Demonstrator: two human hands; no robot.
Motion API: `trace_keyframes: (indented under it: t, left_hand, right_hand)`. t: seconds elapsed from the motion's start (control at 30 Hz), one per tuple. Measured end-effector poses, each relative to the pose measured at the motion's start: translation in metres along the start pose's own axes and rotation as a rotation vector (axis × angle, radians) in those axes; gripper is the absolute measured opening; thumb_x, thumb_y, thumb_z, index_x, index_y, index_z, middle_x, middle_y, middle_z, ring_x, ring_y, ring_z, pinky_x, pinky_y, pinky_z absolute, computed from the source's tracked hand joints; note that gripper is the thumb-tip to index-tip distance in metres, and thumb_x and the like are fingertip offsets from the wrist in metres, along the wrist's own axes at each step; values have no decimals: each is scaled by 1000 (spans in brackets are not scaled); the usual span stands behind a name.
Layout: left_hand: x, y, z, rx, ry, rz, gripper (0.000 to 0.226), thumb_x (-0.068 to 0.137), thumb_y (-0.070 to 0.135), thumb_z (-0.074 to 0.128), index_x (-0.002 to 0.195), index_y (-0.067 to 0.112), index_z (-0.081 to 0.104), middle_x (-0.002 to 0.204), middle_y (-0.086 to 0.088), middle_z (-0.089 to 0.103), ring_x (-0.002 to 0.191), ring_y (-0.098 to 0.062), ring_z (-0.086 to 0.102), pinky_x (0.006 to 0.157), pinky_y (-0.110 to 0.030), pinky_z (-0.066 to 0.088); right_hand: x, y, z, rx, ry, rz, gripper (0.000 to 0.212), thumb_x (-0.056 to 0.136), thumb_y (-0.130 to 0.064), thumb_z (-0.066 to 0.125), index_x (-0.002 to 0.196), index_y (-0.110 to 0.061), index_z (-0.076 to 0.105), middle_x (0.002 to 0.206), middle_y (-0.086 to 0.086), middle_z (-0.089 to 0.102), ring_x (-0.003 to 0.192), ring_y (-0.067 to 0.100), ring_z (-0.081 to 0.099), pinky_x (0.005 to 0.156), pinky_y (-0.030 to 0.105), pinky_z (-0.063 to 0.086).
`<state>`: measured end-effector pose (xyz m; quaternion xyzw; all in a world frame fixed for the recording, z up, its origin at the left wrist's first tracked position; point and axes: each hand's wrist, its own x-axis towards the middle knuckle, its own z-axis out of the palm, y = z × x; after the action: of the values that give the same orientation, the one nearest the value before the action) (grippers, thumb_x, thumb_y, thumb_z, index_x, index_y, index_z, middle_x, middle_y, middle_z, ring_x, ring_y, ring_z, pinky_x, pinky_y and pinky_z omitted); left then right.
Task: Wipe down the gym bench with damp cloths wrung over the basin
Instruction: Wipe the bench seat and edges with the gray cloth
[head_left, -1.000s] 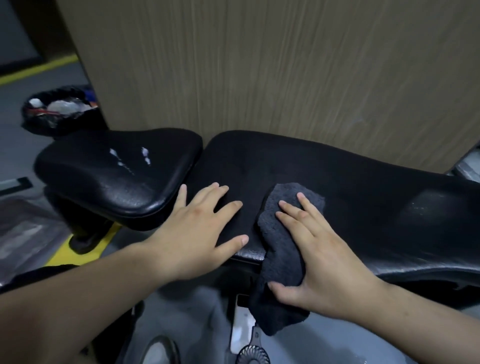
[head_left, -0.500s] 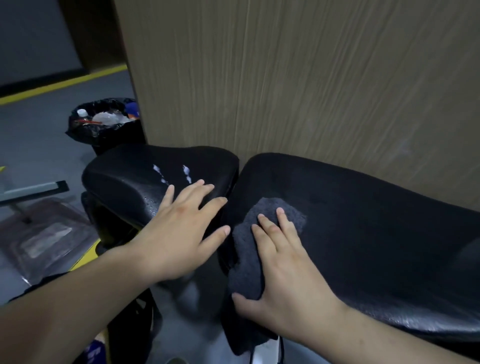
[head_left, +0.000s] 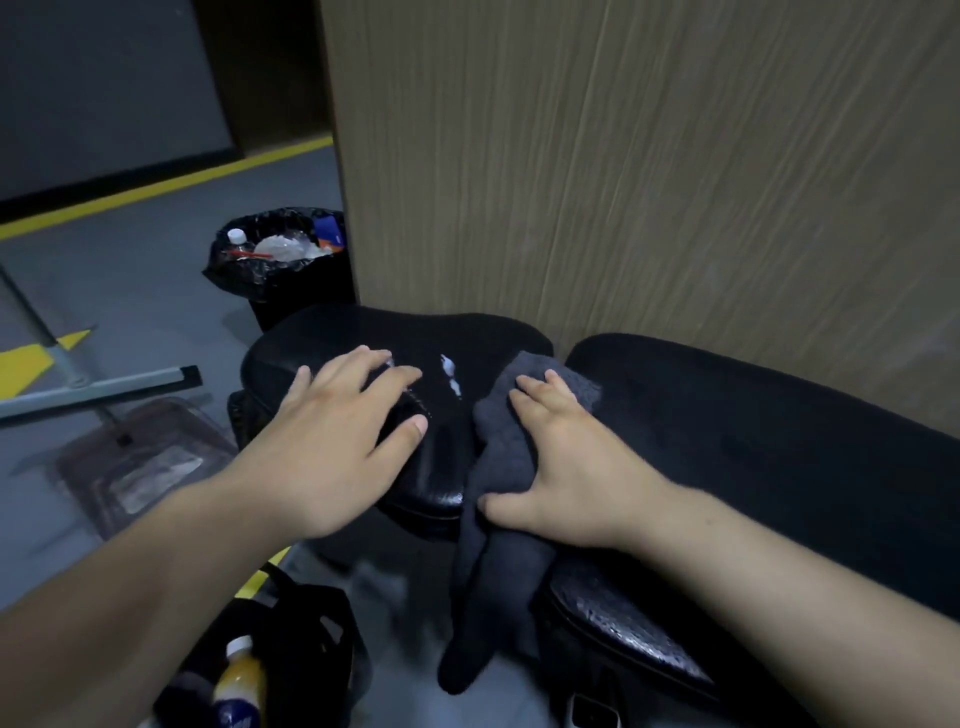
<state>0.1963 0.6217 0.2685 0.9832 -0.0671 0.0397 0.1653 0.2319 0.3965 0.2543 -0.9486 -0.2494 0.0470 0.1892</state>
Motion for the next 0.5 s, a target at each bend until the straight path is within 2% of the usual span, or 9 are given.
trace_keyframes:
  t: [0.1,0.2,0.27,0.37,0.5]
  left_hand:
    - [3,-13,1,22,-28,-32,57,99,52,32,153,33,26,161,7,17,150,-12,1,122,-50,8]
    - [8,-22,0,44,-43,-68,61,98,55,31,154,33,21,163,5,13,151,-13,-2,123,-50,5]
    - [12,-26,0,56,-53,-85,67,95,59,28,155,32,17,163,3,10,151,-14,-4,123,-50,4]
    - [16,-30,0,74,-77,-103,76,90,69,28,155,34,11,164,2,5,151,-14,-7,123,-50,2]
    - [22,-40,5,107,-140,-129,95,80,82,34,155,34,-1,165,2,-3,151,-14,-13,122,-51,-2]
  right_hand:
    - [20,25,-18,15,-74,-52,114,69,-59,76,157,-15,18,165,-8,9,150,6,-9,122,28,7]
    - [36,41,-27,57,-109,-73,115,64,-67,73,156,-23,20,163,-16,10,147,-4,-11,124,34,8]
    - [48,47,-31,54,-110,-91,118,59,-73,70,156,-26,22,163,-20,8,146,-8,-10,124,33,8]
    - [68,51,-34,64,-116,-98,121,55,-76,70,155,-27,23,163,-22,2,145,-11,-11,122,28,6]
    - [92,46,-30,55,-121,-115,126,53,-78,70,156,-22,22,163,-19,3,146,-7,-12,122,29,4]
